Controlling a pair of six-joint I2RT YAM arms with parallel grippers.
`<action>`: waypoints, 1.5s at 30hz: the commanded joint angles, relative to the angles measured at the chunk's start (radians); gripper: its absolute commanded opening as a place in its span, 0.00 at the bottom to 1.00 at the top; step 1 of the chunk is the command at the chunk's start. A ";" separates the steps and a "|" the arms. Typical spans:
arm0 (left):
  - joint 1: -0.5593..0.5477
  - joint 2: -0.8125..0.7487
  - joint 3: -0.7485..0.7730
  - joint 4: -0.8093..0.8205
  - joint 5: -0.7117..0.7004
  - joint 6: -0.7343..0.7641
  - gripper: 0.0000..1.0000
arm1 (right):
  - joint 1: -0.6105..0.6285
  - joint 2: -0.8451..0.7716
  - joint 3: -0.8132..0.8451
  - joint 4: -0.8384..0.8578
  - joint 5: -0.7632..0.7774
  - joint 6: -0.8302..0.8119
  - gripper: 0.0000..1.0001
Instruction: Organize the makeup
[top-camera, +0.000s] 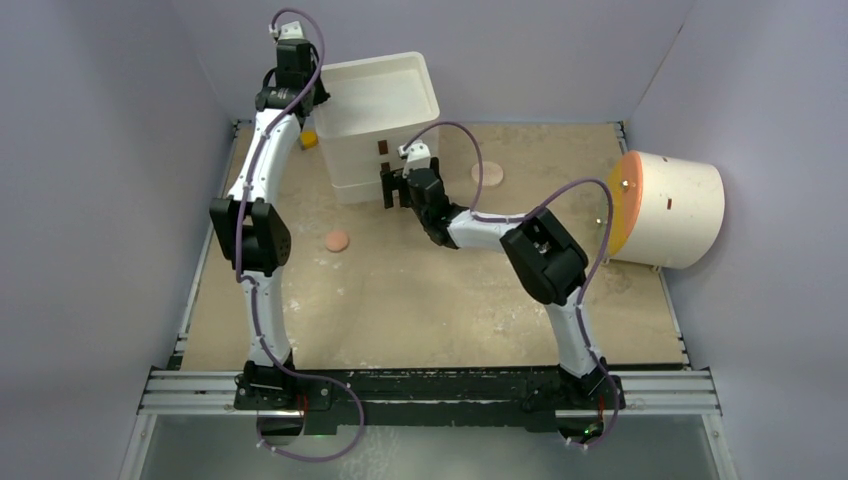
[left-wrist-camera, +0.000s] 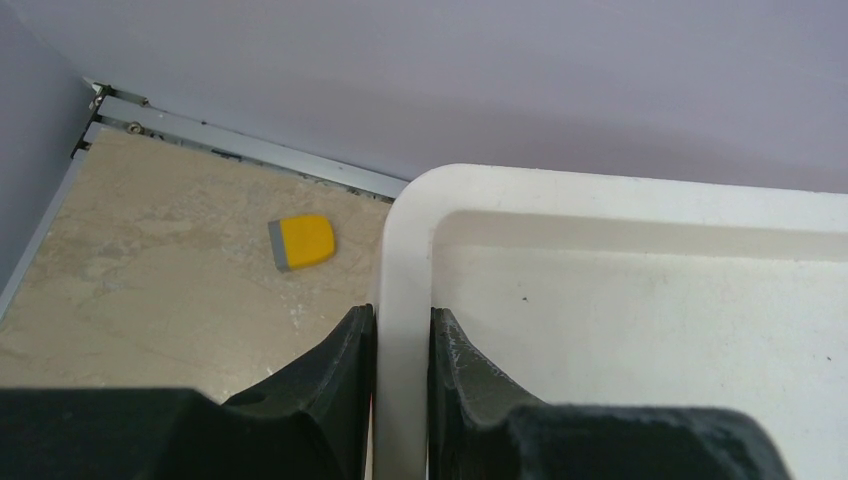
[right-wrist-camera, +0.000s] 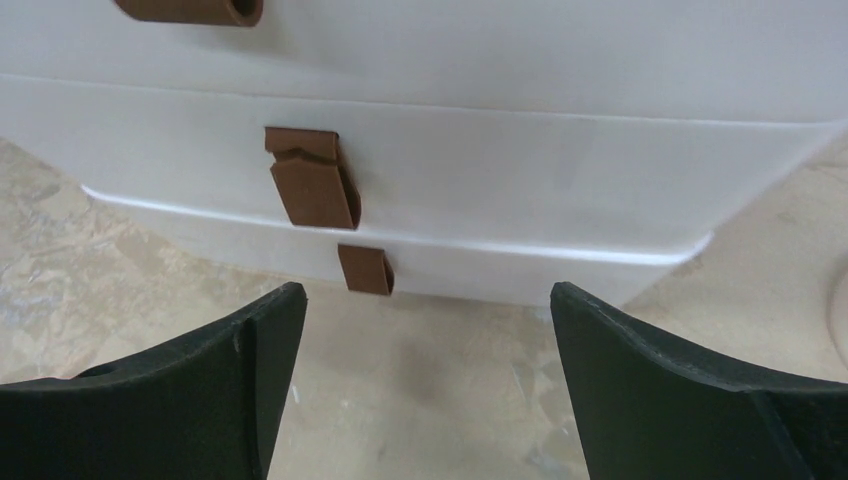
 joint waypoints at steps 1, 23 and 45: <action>-0.041 0.027 0.037 -0.067 0.080 -0.106 0.00 | 0.004 0.080 0.094 0.088 -0.008 -0.001 0.91; -0.045 0.031 0.015 -0.044 0.084 -0.118 0.00 | 0.004 0.242 0.279 0.082 0.000 -0.008 0.25; -0.035 0.085 0.049 -0.030 0.031 -0.146 0.00 | 0.065 -0.108 -0.225 0.082 0.052 0.134 0.00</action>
